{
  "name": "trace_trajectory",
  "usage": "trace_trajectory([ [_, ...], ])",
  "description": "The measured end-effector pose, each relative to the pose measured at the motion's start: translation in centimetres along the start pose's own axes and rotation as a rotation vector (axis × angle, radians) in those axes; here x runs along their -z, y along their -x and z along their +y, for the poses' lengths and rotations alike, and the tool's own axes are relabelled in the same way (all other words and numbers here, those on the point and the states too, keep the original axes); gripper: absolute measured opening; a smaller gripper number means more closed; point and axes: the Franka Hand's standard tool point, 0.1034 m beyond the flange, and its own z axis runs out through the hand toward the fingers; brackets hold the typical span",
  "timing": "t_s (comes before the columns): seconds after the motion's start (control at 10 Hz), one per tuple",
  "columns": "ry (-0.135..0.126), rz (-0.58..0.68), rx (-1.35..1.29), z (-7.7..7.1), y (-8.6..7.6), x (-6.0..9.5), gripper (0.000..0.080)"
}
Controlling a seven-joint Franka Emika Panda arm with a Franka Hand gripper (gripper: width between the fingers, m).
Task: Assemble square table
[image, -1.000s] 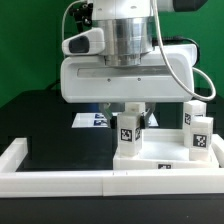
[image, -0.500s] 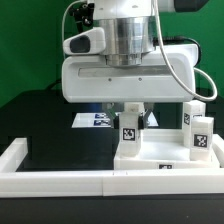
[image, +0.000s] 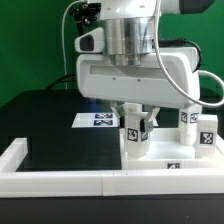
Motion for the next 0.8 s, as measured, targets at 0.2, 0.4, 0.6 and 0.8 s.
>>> trace_trajectory([
  [0.2,0.0,0.003,-0.187,-0.25,0.19,-0.01,0.0291],
  [0.4,0.002,0.005,-0.373,-0.28,0.22,-0.02,0.0291],
  [0.6,0.001,0.005,-0.458,-0.26,0.21,-0.02,0.0292],
  [0.8,0.002,0.005,-0.396,-0.27,0.2,0.01,0.0538],
])
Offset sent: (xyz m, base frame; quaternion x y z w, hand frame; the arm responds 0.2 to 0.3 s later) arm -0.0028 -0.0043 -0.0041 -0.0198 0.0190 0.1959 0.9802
